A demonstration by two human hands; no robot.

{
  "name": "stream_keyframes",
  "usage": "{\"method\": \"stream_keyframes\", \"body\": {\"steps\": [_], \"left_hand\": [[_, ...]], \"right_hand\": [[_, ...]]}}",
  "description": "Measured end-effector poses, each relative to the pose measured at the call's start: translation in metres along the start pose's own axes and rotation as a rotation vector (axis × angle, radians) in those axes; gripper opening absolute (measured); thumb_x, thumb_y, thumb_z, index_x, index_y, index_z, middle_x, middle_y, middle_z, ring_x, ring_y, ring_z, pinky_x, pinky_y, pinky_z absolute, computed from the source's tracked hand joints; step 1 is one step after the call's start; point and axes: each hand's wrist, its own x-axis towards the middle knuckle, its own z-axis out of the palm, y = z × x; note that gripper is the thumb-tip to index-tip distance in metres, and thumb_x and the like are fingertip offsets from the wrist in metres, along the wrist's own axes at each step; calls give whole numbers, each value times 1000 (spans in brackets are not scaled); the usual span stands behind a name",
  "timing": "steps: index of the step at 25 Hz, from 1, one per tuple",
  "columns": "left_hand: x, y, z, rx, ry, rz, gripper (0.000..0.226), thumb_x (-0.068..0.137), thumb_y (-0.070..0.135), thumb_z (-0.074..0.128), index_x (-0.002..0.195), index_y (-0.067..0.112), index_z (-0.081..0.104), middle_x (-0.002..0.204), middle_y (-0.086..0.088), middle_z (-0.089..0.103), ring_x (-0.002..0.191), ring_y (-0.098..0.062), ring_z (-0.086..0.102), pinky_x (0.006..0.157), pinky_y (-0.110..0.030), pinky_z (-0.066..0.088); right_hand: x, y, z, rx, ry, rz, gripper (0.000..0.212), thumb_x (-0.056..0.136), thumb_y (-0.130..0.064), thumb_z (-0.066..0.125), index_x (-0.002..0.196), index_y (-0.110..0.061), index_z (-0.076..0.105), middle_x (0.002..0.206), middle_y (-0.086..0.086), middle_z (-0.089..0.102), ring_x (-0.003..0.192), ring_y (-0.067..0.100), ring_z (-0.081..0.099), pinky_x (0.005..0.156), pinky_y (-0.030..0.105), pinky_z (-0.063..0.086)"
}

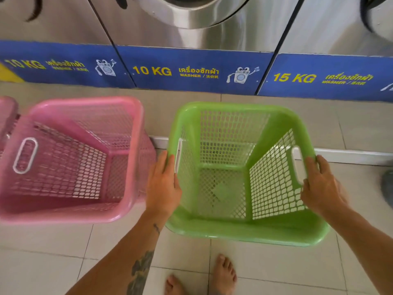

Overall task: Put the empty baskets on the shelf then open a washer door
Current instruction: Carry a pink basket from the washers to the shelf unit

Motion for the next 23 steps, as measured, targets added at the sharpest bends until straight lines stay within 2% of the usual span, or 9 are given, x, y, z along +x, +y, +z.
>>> {"method": "stream_keyframes", "body": {"steps": [3,6,8,9,12,14,18,20,23], "left_hand": [[-5,4,11,-57,-40,-63,63,79,-5,54,141,2,44,149,-13,40,133,-31,43,112,-35,32],[-4,10,-5,-72,-168,-100,62,79,-4,52,140,5,44,150,-10,39,134,-26,43,110,-27,27],[5,17,-24,-72,-252,-153,50,83,4,53,133,8,51,141,-11,50,125,-27,52,108,-33,38],[11,22,-36,-63,-296,-211,45,86,9,52,130,11,54,135,-11,56,118,-29,56,102,-36,45],[16,39,-72,-67,-403,-295,41,89,19,52,130,19,59,130,-6,62,114,-26,61,96,-39,50],[14,52,-100,-120,-368,-272,34,88,18,54,120,18,65,122,-4,68,109,-22,64,96,-38,50],[-8,81,-174,-351,-274,-323,26,87,12,57,109,19,70,105,5,71,97,-12,65,95,-26,46],[-22,82,-212,-421,-273,-311,27,87,11,58,108,24,70,106,6,72,99,-12,67,97,-29,48],[-40,62,-279,-413,-247,-302,28,89,6,54,105,23,70,103,5,73,91,-13,70,90,-31,54]], "right_hand": [[1,5,18,4,-55,8,84,76,6,62,147,-15,22,148,19,25,87,49,61,69,53,54],[-6,5,15,44,-125,57,81,78,-1,60,148,-19,23,154,14,19,103,48,58,78,53,54],[-9,-3,-7,52,-169,68,75,81,-11,57,148,-18,26,156,13,21,118,46,52,91,53,50],[-12,-10,-20,72,-188,69,72,82,-15,57,148,-16,29,155,13,25,123,45,50,96,53,48],[-30,-35,-63,198,-205,-14,64,88,-21,59,147,-14,35,152,11,35,129,36,47,103,48,43],[-42,-55,-92,266,-208,-70,63,89,-24,58,147,-15,36,152,8,35,134,31,44,107,47,40],[-65,-97,-154,309,-181,-202,57,91,-23,56,145,-16,39,149,7,42,133,27,44,109,40,36],[-78,-126,-183,310,-162,-283,55,91,-22,57,144,-19,42,147,6,45,132,26,45,110,38,35],[-100,-186,-218,310,-144,-389,54,90,-25,58,141,-20,46,144,2,48,128,27,49,107,38,39]]}}
